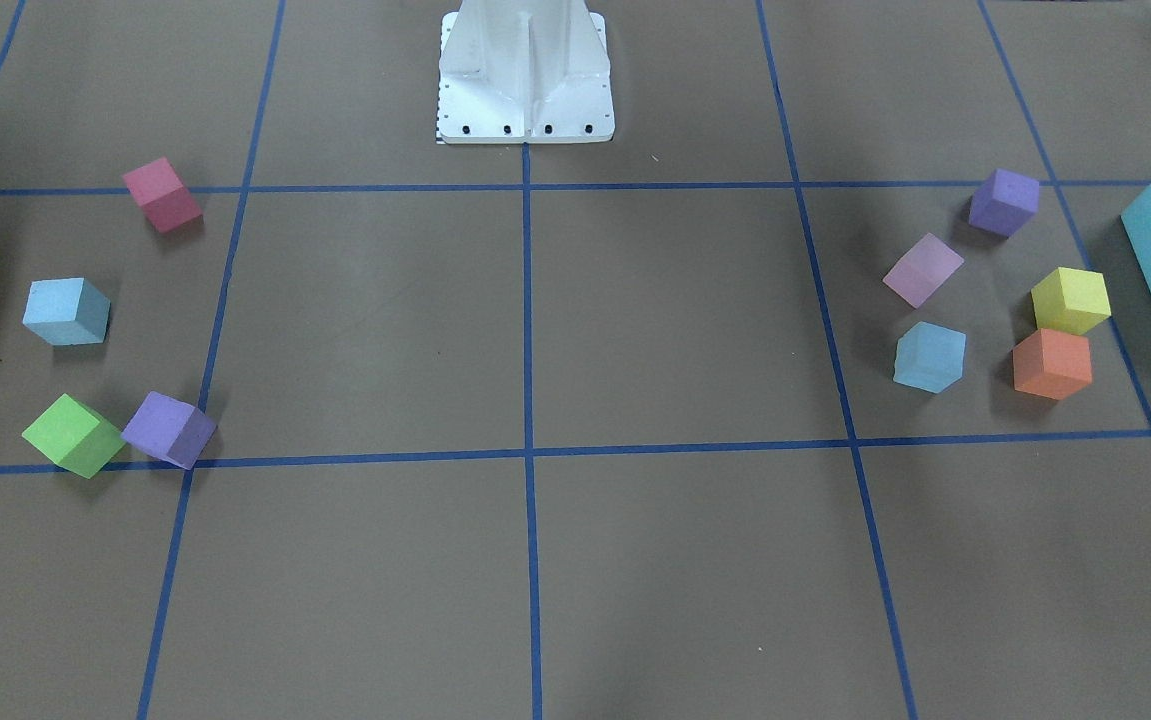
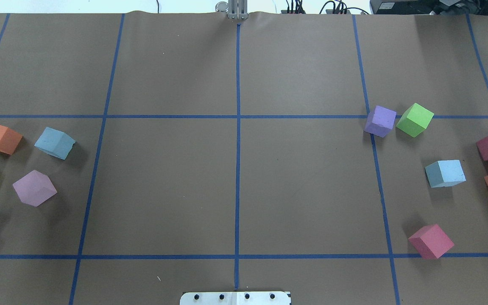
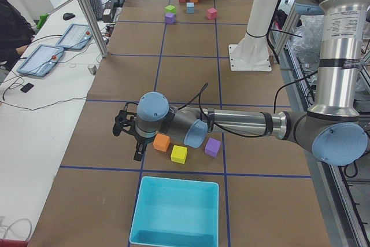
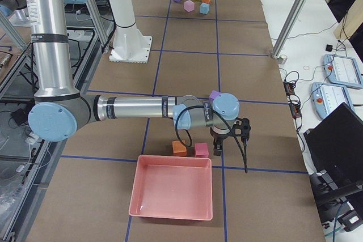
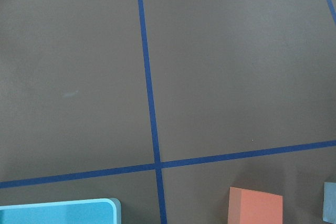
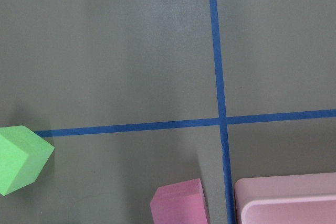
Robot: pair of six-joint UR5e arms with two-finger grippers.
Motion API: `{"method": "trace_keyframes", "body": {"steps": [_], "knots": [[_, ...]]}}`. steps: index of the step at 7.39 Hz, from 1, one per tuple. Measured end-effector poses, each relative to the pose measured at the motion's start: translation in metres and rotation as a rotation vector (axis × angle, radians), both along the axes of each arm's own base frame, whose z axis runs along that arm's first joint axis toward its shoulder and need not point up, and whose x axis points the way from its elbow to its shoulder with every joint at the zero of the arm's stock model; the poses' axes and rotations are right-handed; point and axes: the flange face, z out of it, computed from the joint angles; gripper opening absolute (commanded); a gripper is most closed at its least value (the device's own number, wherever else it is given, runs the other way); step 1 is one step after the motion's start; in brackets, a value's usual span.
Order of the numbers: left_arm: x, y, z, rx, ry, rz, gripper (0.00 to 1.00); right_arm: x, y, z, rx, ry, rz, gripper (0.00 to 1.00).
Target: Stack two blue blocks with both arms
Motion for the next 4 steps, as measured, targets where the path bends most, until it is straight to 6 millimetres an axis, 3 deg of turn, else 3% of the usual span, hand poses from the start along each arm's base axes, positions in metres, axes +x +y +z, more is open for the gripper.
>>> {"method": "trace_keyframes", "body": {"steps": [2,4], "knots": [[0.0,0.0,-0.001,-0.008,0.002,-0.001,0.99,0.002,-0.001,-0.002,0.002,-0.003,0.004,1.0],[0.001,0.0,-0.014,-0.026,0.013,-0.028,0.99,0.008,-0.001,-0.008,0.0,-0.034,0.017,1.0]]}}
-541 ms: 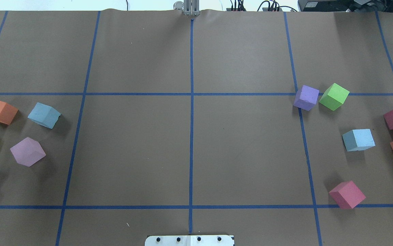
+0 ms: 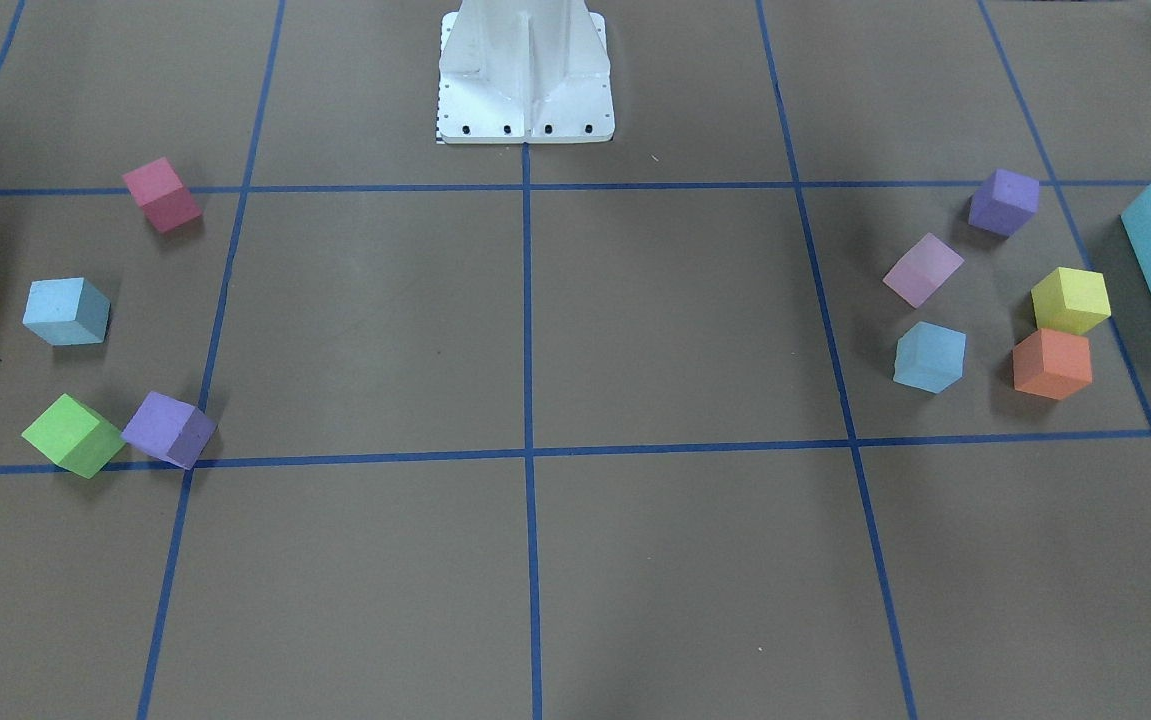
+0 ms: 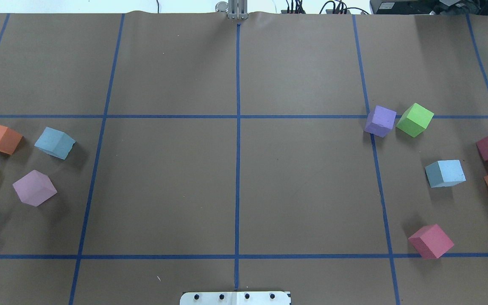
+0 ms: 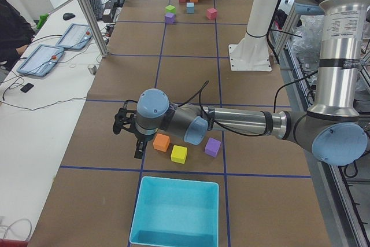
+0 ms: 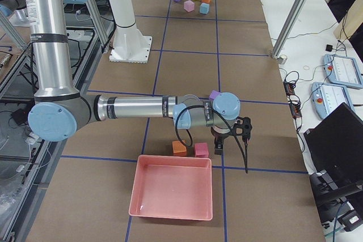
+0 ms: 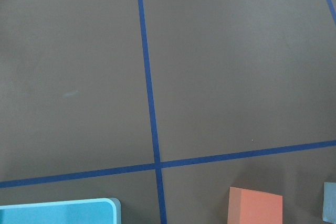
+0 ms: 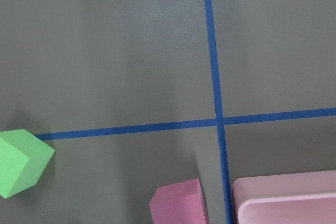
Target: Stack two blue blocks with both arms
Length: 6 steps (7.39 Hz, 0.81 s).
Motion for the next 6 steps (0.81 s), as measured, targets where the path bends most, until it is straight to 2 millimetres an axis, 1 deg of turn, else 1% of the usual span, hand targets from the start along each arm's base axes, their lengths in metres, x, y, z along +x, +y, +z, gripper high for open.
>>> {"method": "trace_keyframes", "body": {"steps": [1,2,5,6], "knots": [[0.0,0.0,-0.006,-0.006,0.005,-0.014,0.99,0.003,0.0,-0.008,-0.002,-0.021,0.01,1.0],[0.0,0.002,-0.007,-0.006,0.005,-0.019,0.99,0.006,0.002,-0.02,-0.004,-0.042,0.024,1.0],[-0.001,0.011,-0.013,0.016,-0.023,-0.037,0.99,0.006,0.01,-0.064,-0.012,-0.088,0.068,1.0],[0.0,0.011,-0.013,0.016,-0.025,-0.037,0.99,0.005,0.009,-0.074,-0.034,-0.1,0.092,1.0]]}}
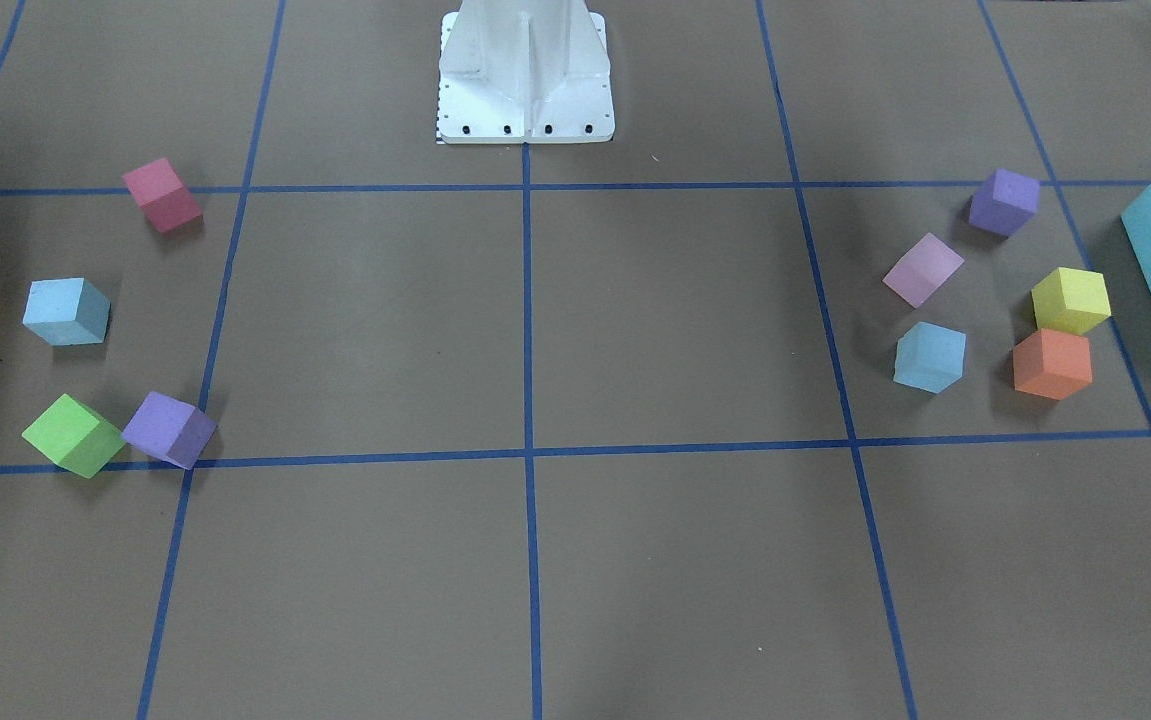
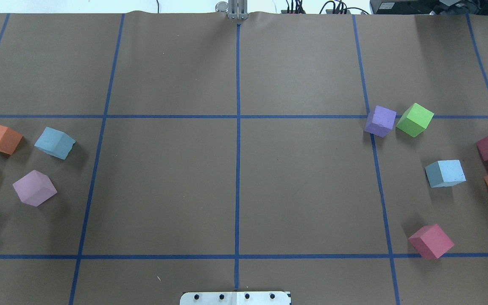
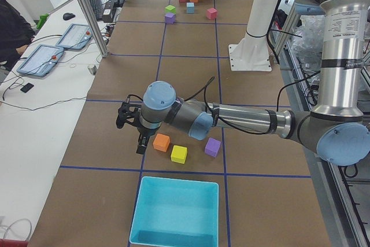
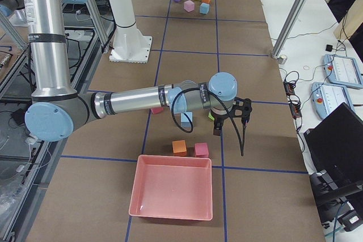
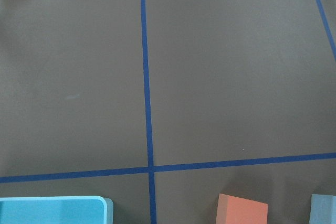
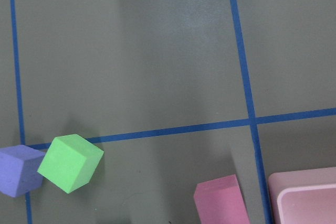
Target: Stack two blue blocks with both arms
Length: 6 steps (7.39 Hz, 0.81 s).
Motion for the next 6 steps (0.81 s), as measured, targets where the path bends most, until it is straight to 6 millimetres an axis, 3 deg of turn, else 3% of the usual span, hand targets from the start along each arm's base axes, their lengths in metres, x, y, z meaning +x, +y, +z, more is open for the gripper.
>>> {"method": "trace_keyframes", "body": {"steps": [2,6], "knots": [[0.007,-0.009,-0.006,-0.013,0.001,0.012,0.99,-0.009,-0.003,-0.008,0.0,-0.007,0.008,1.0],[0.011,-0.017,-0.012,-0.028,0.0,0.02,0.98,-0.025,0.005,0.003,-0.035,-0.022,0.0,1.0]]}}
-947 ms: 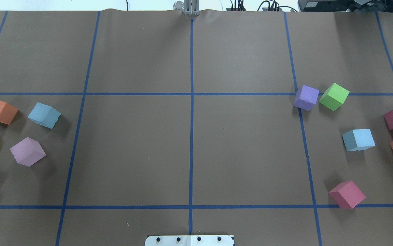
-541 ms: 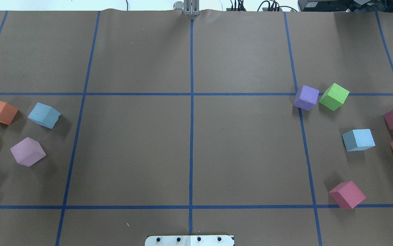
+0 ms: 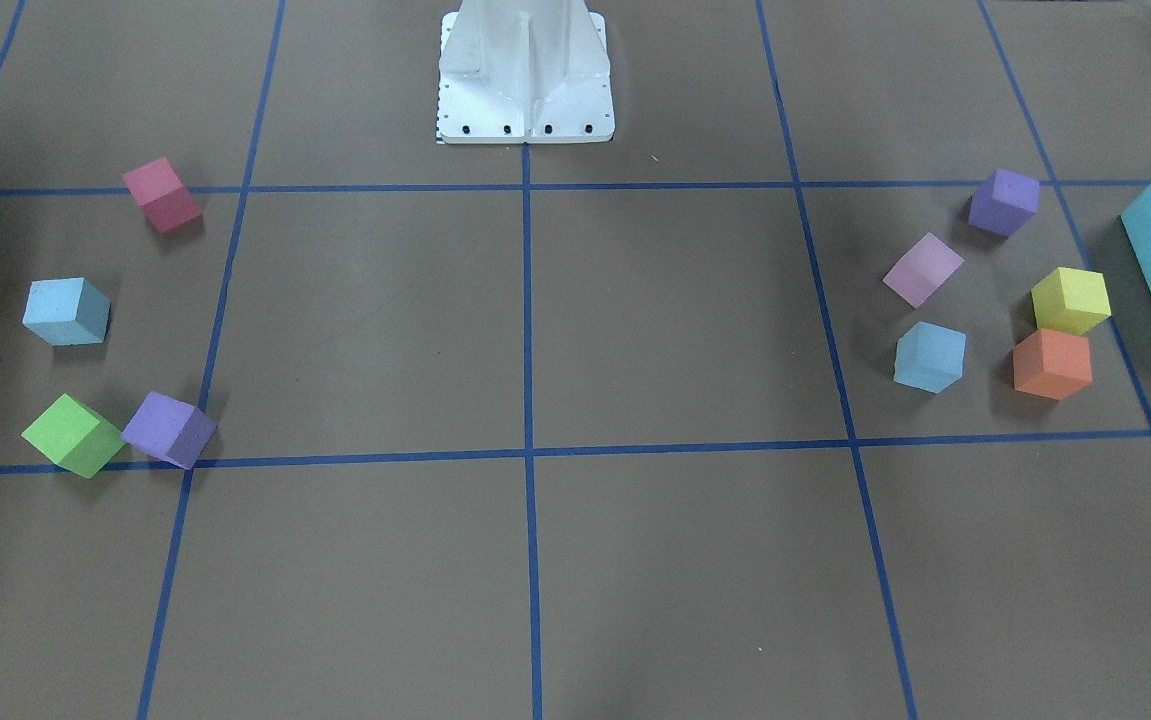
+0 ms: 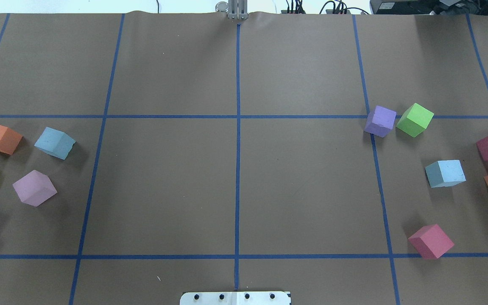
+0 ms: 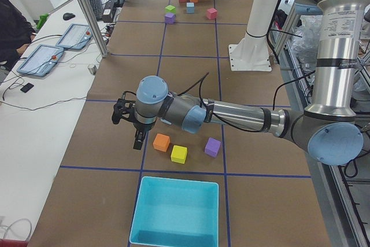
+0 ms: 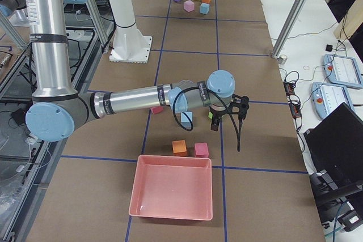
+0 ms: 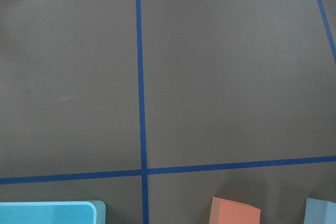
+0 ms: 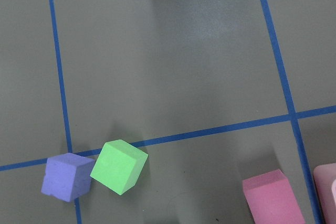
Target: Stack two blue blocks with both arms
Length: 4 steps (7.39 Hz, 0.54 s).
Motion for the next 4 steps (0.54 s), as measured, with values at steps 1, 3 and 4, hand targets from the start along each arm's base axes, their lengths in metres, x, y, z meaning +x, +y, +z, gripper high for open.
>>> {"method": "trace_keyframes", "body": {"steps": [1,3,4], "knots": [[0.0,0.0,0.0,0.001,0.0,0.0,0.99,-0.005,0.0,0.002,-0.027,-0.007,0.004,1.0],[0.0,0.001,-0.001,0.002,0.001,0.001,0.98,-0.022,0.0,0.002,-0.058,-0.034,-0.02,1.0],[0.0,0.001,-0.001,0.003,0.002,0.002,0.98,-0.027,0.001,0.003,-0.059,-0.038,-0.031,1.0]]}}
